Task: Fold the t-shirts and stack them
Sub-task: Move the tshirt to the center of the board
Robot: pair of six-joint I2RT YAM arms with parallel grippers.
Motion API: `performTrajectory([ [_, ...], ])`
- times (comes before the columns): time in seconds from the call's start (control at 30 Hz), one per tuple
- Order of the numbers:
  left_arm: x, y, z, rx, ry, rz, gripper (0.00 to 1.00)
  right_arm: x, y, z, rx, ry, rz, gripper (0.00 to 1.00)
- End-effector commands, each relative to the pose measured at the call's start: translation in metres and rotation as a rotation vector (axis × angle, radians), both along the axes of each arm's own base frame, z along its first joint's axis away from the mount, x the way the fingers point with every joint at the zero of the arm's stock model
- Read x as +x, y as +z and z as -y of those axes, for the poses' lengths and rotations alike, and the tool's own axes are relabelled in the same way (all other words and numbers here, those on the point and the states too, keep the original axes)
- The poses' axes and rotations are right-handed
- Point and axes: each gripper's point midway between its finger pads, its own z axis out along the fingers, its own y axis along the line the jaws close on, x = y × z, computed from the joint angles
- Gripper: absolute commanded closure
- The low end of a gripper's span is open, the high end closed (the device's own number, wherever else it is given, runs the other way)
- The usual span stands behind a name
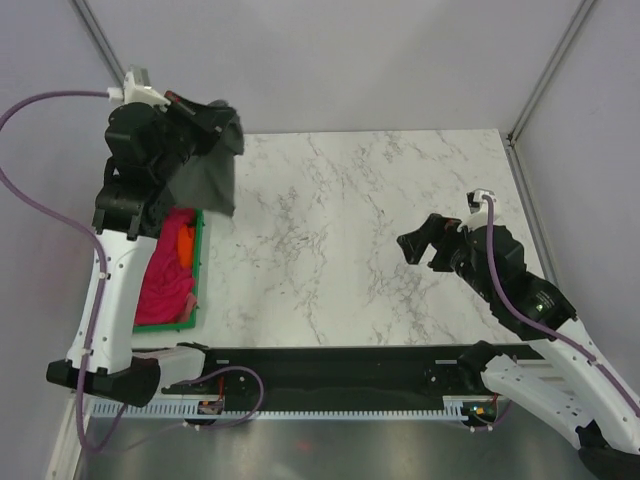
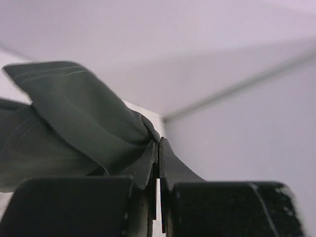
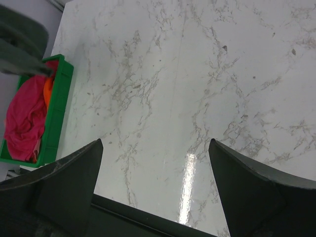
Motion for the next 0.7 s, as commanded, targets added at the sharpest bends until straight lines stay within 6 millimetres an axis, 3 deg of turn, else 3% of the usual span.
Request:
performTrajectory([
  [0.0,-0.058,0.101,0.114,0.020,-0.504,0.355,0.98,0.002,0.033,0.010,0.026,-0.044,0.078,0.02],
  [0.03,-0.066,0.108,0.128,0.024,-0.554,0.378,0.98,0.002,0.037,0.012,0.030,-0.057,0.086,0.02],
  [0.07,-0.075,0.101,0.151,0.019,-0.632,0.366,0.98,0.002,0.037,0.014,0.026,-0.064,0.083,0.02],
  [0.1,-0.077,0.093,0.160,0.026,-0.666,0.352,0.98,0.002,0.036,0.015,0.026,-0.075,0.081,0.02],
  [0.2,-0.071,0.035,0.181,0.078,-0.728,0.246,0.98,0.001,0.028,0.018,0.021,-0.090,0.054,0.02],
  [0.23,-0.064,-0.011,0.186,0.093,-0.734,0.145,0.98,0.000,0.025,0.020,0.026,-0.100,0.045,0.02],
  [0.3,-0.060,-0.061,0.188,0.089,-0.729,0.021,0.90,-0.002,0.011,0.023,0.012,-0.114,0.014,0.02],
  [0.33,-0.060,-0.119,0.188,0.100,-0.725,-0.114,0.88,-0.004,0.008,0.026,0.015,-0.125,0.009,0.02],
  [0.4,-0.064,-0.178,0.185,0.112,-0.712,-0.255,0.77,-0.005,-0.011,0.034,-0.006,-0.173,-0.030,0.02],
  [0.43,-0.074,-0.230,0.177,0.130,-0.700,-0.376,0.75,-0.005,-0.018,0.040,-0.017,-0.205,-0.045,0.02],
  [0.53,-0.098,-0.306,0.157,0.171,-0.660,-0.556,0.63,-0.002,-0.048,0.060,-0.097,-0.329,-0.110,0.02],
  [0.57,-0.100,-0.320,0.151,0.192,-0.641,-0.582,0.50,0.002,-0.054,0.067,-0.133,-0.369,-0.111,0.02],
  [0.63,-0.108,-0.339,0.142,0.220,-0.628,-0.621,0.40,0.013,-0.068,0.068,-0.217,-0.399,-0.147,0.02],
  [0.67,-0.109,-0.342,0.141,0.232,-0.628,-0.625,0.34,0.021,-0.065,0.070,-0.240,-0.425,-0.144,0.02],
])
